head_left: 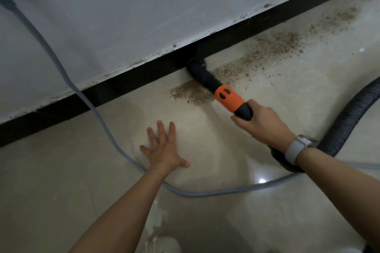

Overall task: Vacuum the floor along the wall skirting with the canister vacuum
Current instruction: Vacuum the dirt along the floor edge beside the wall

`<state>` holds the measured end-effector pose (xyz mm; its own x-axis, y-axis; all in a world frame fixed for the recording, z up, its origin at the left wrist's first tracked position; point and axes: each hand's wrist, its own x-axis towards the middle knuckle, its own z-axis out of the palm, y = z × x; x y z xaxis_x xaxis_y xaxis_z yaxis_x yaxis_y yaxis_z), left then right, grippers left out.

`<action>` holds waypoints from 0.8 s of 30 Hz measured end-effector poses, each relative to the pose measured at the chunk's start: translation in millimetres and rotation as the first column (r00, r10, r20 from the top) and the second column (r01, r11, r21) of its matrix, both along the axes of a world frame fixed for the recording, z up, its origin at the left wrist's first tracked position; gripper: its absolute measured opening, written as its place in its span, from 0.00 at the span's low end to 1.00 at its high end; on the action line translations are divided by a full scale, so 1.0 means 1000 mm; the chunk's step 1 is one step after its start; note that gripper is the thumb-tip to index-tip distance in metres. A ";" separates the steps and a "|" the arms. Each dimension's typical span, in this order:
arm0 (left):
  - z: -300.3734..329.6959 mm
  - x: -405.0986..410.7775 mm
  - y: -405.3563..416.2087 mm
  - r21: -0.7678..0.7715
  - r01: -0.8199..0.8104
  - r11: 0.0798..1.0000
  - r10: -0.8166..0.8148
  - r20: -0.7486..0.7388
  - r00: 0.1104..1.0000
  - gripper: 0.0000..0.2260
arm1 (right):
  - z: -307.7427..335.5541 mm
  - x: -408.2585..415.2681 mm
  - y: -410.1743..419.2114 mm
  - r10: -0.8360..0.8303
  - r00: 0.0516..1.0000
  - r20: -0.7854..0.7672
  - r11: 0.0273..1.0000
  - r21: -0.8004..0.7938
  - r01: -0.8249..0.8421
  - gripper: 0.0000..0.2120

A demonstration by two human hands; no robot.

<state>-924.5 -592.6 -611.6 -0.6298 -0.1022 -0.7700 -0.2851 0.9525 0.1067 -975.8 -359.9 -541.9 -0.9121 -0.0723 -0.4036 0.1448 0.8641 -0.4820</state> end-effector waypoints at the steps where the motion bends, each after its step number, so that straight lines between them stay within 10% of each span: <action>1: 0.000 0.001 -0.001 -0.002 0.003 1.000 -0.004 -0.007 1.000 0.58 | 0.000 0.005 -0.009 0.084 0.996 -0.010 0.996 0.029 -0.083 0.15; 9: 0.002 0.001 -0.001 -0.029 0.009 1.000 -0.009 -0.003 1.000 0.58 | 0.001 -0.004 -0.066 0.416 0.909 0.037 0.909 0.008 -0.416 0.16; 24: 0.000 0.000 0.000 -0.035 0.005 0.999 -0.005 0.001 1.000 0.58 | -0.002 -0.029 0.012 0.039 0.999 0.030 0.998 -0.053 -0.037 0.12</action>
<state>-924.2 -592.3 -611.1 -0.6301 -0.1255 -0.7663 -0.2799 0.9572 0.0734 -1005.2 -347.9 -544.4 -0.8953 -0.1284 -0.4265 0.1278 0.8432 -0.5222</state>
